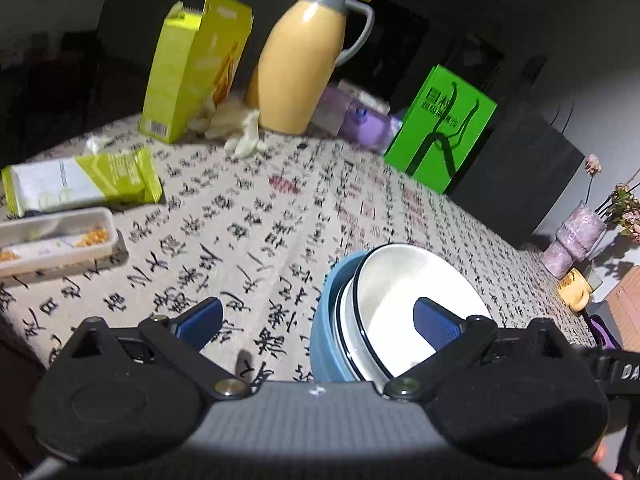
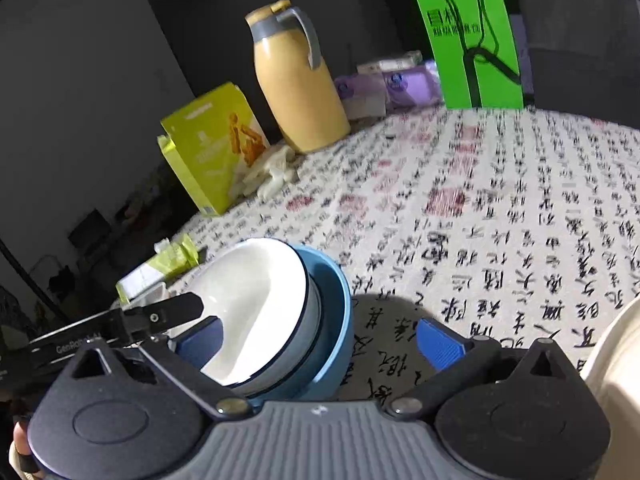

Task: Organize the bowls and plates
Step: 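Close both grippers on the rim of the blue bowl, then lift the blue bowl with nested white bowls using both grippers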

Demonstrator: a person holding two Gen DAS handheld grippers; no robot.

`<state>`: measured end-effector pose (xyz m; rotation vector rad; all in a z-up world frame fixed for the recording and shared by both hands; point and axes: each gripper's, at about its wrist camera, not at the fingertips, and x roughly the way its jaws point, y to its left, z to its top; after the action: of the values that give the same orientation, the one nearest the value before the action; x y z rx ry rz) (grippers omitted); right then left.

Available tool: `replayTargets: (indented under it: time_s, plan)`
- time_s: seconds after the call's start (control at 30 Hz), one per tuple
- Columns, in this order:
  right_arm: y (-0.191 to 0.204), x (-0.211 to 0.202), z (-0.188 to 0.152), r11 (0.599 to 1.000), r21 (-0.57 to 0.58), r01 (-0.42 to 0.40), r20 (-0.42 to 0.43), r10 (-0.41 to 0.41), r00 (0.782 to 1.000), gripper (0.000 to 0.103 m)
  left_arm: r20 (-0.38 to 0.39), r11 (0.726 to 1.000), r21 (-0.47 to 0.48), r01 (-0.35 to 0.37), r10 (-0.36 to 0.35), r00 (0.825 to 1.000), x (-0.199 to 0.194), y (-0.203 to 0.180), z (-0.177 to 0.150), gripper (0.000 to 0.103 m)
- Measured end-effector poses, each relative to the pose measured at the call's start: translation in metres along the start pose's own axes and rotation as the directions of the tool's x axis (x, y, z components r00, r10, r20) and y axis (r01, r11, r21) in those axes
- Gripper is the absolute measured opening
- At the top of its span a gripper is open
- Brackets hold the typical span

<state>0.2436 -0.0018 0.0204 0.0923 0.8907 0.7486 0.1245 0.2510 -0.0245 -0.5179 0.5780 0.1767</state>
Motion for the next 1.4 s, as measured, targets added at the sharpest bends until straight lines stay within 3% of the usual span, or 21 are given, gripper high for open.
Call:
replayTargets:
  time_s: [0.33, 0.47, 0.57, 0.73, 0.9, 1.4]
  plan:
    - [-0.002, 0.034, 0.002, 0.997, 0.076, 0.034, -0.140, -0.023, 0.990, 0.086, -0.114, 0.998, -0.056, -0.011, 0.005, 0.993, 0.025, -0.001, 0.007, 0.100]
    - [0.000, 0.041, 0.002, 0.996, 0.085, 0.035, -0.159, -0.021, 0.987, 0.080, -0.148, 0.998, -0.063, -0.003, -0.006, 0.989, 0.031, -0.003, 0.009, 0.091]
    - [-0.002, 0.045, 0.002, 0.994, 0.107, 0.012, -0.181, 0.008, 0.983, 0.066, -0.176, 0.998, -0.069, 0.005, -0.017, 0.984, 0.035, -0.001, 0.009, 0.077]
    - [-0.001, 0.052, 0.003, 0.993, 0.118, 0.008, -0.205, 0.017, 0.979, 0.057, -0.203, 0.996, -0.085, 0.014, -0.031, 0.979, 0.043, -0.002, 0.009, 0.069]
    - [-0.004, 0.053, 0.005, 0.990, 0.140, 0.005, -0.197, 0.023, 0.980, 0.050, -0.217, 0.996, -0.091, 0.021, -0.041, 0.975, 0.046, -0.003, 0.009, 0.054]
    - [-0.006, 0.054, 0.004, 0.987, 0.161, -0.011, -0.186, 0.041, 0.982, 0.049, -0.241, 0.993, -0.113, 0.047, -0.073, 0.968, 0.053, -0.006, 0.009, 0.049]
